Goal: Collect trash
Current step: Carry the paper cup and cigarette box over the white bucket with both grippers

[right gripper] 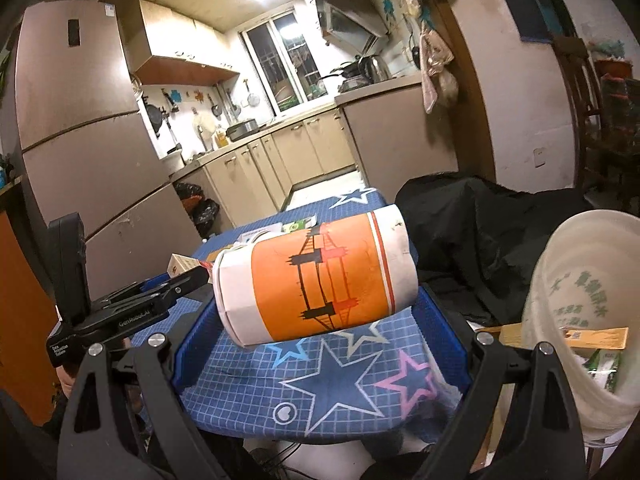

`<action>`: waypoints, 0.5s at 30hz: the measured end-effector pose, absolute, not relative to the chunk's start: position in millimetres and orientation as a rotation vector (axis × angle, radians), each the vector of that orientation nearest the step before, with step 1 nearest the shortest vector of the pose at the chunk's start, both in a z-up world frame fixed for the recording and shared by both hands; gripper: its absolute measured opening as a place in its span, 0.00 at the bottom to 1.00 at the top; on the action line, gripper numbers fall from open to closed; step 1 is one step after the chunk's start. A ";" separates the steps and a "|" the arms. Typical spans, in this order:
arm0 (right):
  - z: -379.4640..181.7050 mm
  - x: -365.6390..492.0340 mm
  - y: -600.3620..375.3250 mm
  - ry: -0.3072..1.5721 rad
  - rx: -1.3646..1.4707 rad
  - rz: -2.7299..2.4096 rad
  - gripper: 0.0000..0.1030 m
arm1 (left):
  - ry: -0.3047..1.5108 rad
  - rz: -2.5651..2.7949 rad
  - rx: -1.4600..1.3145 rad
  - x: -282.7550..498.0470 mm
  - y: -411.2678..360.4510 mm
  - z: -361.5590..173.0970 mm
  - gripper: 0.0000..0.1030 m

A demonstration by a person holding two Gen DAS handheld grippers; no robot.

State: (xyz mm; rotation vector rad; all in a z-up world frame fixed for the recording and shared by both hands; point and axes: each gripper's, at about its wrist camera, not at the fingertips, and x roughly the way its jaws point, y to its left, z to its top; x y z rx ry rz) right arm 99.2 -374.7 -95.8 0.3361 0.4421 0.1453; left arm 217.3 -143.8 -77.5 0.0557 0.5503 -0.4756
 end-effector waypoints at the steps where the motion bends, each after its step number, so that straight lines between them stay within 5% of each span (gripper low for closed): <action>1: -94.2 96.8 -378.1 0.436 0.337 0.134 0.85 | 0.546 -0.484 0.058 216.5 -147.4 -75.4 0.59; 15: -71.8 53.8 -438.0 0.356 0.322 -0.051 0.85 | 0.445 -0.687 0.105 197.9 -234.8 -40.5 0.59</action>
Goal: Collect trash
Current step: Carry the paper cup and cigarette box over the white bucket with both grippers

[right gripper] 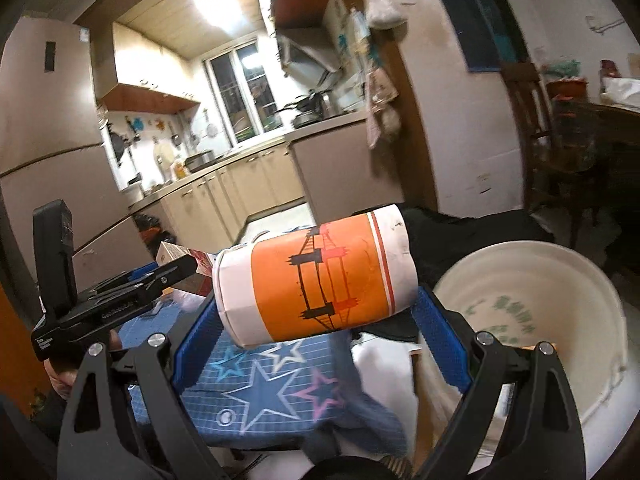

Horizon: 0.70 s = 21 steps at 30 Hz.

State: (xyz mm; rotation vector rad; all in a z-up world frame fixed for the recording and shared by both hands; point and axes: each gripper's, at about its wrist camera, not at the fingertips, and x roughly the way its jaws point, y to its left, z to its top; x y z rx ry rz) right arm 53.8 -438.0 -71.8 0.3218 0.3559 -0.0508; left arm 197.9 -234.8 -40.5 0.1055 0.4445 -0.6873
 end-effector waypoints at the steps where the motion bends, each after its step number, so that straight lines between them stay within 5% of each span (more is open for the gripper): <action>1: -70.9 50.8 -441.7 0.350 0.322 -0.063 0.85 | 0.440 -0.699 0.110 196.4 -240.9 -39.3 0.59; 21: -74.6 -14.5 -522.8 0.291 0.327 -0.302 0.85 | 0.399 -0.948 0.192 173.5 -378.7 -27.9 0.59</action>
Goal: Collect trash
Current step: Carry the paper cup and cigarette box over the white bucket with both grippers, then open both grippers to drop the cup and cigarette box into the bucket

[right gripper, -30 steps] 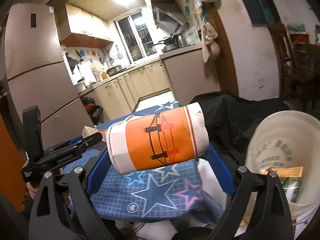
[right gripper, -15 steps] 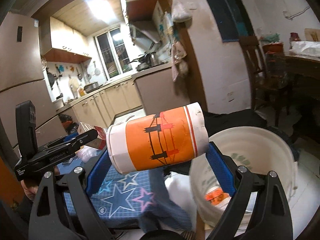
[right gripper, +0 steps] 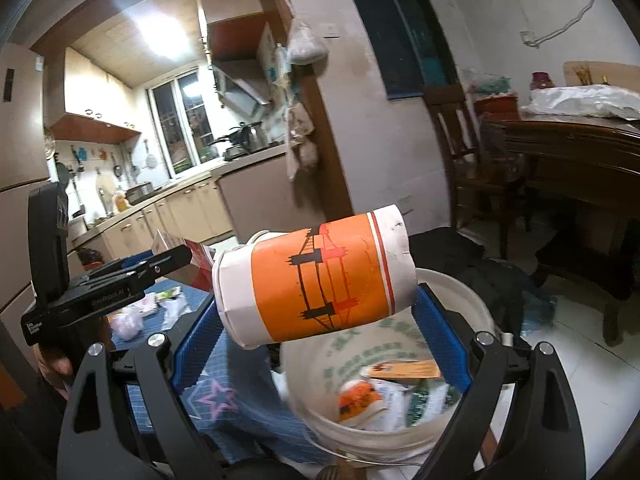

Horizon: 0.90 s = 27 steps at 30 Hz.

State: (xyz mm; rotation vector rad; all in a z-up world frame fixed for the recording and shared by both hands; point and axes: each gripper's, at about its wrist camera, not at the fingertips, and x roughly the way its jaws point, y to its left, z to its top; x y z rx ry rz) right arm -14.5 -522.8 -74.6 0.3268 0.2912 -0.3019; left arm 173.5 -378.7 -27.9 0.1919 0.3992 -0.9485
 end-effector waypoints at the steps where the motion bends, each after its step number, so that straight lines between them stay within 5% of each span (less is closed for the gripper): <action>1: -75.9 -17.4 -527.3 0.293 0.327 -0.313 0.85 | 0.396 -0.963 0.195 171.7 -385.1 -28.4 0.59; 27: -114.4 -7.9 -592.9 0.402 0.336 -0.421 0.87 | 0.486 -1.144 0.285 185.0 -500.3 -82.1 0.60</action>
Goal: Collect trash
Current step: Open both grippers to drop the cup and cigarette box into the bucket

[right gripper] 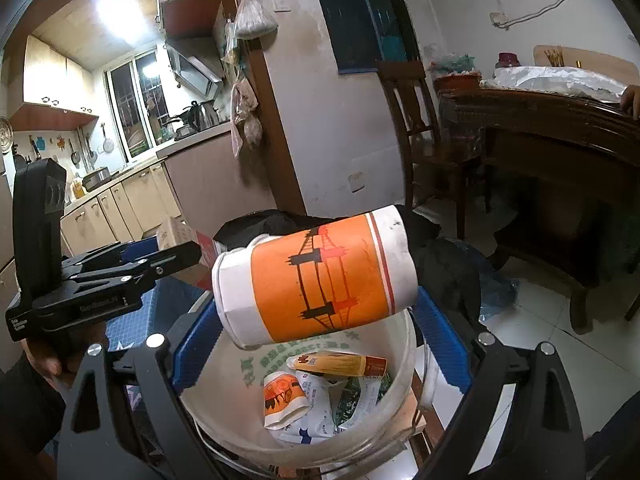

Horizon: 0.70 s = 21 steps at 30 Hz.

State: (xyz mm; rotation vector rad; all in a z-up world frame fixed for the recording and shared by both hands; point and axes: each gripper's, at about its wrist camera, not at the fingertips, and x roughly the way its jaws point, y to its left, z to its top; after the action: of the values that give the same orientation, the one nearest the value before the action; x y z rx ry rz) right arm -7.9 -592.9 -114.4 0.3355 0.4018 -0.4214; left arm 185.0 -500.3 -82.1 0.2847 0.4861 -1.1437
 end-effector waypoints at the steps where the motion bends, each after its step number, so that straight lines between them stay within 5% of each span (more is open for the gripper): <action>1: -114.9 -6.4 -592.9 0.407 0.337 -0.412 0.87 | 0.490 -1.146 0.286 186.5 -501.9 -83.1 0.62; 21: -123.2 -9.9 -587.8 0.432 0.421 -0.415 0.88 | 0.451 -1.059 0.238 185.0 -448.8 -76.1 0.69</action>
State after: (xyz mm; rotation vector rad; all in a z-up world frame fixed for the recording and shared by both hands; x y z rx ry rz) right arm -9.9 -587.8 -123.2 0.4215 0.4320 -0.4148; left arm 185.0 -448.8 -76.1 0.2382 0.4510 -1.0590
